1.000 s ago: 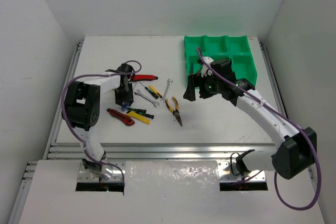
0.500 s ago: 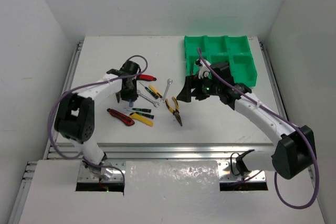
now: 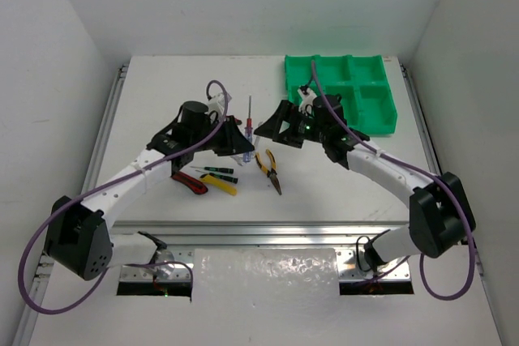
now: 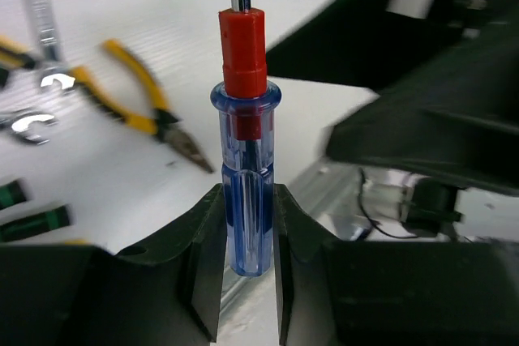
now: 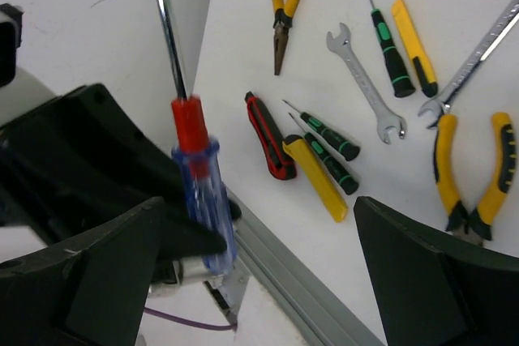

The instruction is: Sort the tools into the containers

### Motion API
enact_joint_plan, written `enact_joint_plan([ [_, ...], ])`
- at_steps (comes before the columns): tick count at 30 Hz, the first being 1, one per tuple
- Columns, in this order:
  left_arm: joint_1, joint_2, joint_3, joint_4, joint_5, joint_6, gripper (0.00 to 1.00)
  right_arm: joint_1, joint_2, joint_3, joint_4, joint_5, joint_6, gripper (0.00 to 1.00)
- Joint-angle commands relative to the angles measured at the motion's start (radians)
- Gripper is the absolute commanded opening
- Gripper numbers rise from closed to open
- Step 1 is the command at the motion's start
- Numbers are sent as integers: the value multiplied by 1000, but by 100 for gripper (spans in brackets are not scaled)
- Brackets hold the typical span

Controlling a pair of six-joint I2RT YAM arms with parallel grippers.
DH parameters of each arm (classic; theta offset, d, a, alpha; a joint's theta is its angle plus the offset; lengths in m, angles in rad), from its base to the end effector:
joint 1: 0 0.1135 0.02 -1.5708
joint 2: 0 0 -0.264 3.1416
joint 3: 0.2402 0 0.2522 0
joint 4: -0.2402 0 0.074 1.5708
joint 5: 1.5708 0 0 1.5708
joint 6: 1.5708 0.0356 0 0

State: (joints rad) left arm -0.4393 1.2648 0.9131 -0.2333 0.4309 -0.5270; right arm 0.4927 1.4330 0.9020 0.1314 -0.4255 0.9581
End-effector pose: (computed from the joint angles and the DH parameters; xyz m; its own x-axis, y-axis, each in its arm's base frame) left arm 0.2469 -0.1324 0.2785 -0.7848 -0.1361 -0.6046 0.3551 0.7008 -0.6187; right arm 0.2780 0.1659 0.2613 -0.8237 0.4036 -0.3984 -0.1600 0.5086 0.8460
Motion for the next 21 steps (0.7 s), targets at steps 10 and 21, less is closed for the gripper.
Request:
enact_joint_plan([
  [10, -93, 34, -3, 295, 174, -113, 12, 83, 95, 124, 77, 34, 51, 28],
  [21, -93, -50, 185, -369, -581, 71, 100, -97, 259, 513, -476, 296, -341, 0],
])
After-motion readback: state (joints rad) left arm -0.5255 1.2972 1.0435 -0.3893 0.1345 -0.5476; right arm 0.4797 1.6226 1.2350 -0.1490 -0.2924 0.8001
